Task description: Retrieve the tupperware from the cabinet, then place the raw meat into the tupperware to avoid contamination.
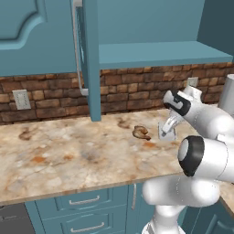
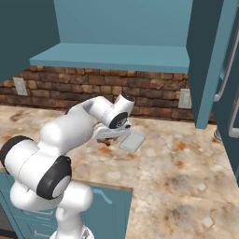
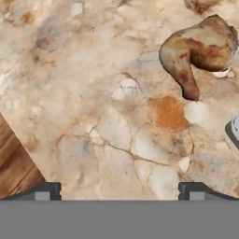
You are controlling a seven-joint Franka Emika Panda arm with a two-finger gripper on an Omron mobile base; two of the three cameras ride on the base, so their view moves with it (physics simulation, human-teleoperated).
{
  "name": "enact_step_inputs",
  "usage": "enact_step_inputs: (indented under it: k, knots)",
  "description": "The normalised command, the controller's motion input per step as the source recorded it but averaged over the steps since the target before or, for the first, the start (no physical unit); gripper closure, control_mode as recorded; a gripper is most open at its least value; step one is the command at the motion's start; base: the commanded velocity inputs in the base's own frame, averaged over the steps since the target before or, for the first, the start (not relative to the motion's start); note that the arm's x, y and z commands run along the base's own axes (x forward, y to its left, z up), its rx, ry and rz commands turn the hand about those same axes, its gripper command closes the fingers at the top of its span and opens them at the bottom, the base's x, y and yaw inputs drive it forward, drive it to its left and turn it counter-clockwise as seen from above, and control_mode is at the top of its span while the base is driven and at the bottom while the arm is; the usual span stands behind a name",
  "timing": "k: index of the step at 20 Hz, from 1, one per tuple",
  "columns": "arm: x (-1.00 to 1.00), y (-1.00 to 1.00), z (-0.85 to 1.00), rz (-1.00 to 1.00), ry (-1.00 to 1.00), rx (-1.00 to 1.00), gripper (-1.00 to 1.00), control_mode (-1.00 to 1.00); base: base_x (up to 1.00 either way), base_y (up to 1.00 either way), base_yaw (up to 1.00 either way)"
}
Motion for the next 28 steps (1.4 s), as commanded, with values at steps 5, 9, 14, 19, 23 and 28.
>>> enact_step_inputs:
  k: [5, 9, 14, 19, 23, 28]
  knots:
    - [-0.18, 0.43, 0.03, -0.17, 0.08, -0.06, -1.00, -1.00, 0.00, 0.00, 0.00]
    - [-0.02, 0.40, 0.00, -0.10, 0.00, -0.12, -1.00, -1.00, 0.00, 0.00, 0.00]
    - [0.00, 0.27, 0.00, -0.07, -0.06, -0.20, -1.00, -1.00, 0.00, 0.00, 0.00]
    - [0.01, 0.05, -0.01, -0.06, -0.02, -0.17, -1.00, -1.00, 0.00, 0.00, 0.00]
    - [0.14, 0.00, -0.10, -0.01, 0.00, -0.12, -1.00, -1.00, 0.00, 0.00, 0.00]
    - [0.31, 0.00, -0.09, 0.00, 0.00, -0.03, -1.00, -1.00, 0.00, 0.00, 0.00]
